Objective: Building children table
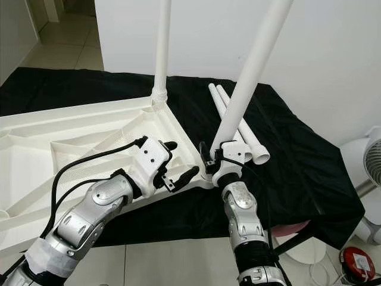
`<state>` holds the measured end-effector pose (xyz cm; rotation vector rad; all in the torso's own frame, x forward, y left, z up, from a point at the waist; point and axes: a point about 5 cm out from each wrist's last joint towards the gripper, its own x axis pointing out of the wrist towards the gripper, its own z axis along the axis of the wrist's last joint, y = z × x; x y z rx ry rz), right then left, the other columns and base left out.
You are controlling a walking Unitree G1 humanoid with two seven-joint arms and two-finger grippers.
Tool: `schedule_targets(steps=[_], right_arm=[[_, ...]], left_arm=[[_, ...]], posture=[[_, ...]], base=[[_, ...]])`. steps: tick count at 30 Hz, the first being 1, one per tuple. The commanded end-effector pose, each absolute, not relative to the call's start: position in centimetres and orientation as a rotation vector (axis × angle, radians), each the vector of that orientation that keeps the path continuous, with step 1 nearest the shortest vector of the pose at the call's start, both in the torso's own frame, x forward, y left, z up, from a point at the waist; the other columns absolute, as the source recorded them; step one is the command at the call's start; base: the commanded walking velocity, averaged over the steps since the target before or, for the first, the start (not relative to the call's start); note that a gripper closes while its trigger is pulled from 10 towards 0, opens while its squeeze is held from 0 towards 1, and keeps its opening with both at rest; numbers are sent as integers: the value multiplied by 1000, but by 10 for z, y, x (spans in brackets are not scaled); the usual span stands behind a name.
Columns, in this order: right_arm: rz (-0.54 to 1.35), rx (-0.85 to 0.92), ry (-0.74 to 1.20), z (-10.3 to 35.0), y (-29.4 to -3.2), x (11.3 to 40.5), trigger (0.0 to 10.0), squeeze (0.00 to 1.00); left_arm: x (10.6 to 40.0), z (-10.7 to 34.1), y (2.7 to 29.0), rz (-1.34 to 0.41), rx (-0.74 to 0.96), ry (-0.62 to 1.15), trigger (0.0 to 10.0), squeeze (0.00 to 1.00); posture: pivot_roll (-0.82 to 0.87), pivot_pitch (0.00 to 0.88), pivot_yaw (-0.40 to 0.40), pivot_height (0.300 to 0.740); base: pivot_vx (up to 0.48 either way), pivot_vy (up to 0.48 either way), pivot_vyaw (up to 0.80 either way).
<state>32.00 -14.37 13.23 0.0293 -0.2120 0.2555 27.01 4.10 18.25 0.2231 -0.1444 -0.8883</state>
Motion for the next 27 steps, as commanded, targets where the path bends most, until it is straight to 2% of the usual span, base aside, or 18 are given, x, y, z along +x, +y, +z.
schedule_targets(steps=[1,13,17,27], right_arm=[[273,4,-150,116,-148,317,10000,0],[355,-63,-149,113,-146,315,10000,0],[456,-126,-139,106,-146,306,10000,0],[488,-115,-118,99,-147,304,10000,0]], left_arm=[[263,184,35,-985,233,-144,10000,0],[261,187,36,-988,251,-148,10000,0],[260,189,38,-979,259,-155,10000,0],[260,191,37,-977,260,-159,10000,0]], posture=[[13,0,-92,740],[19,0,-92,740],[18,0,-92,740],[14,0,-93,740]], base=[[0,0,0],[0,0,0],[0,0,0],[0,0,0]])
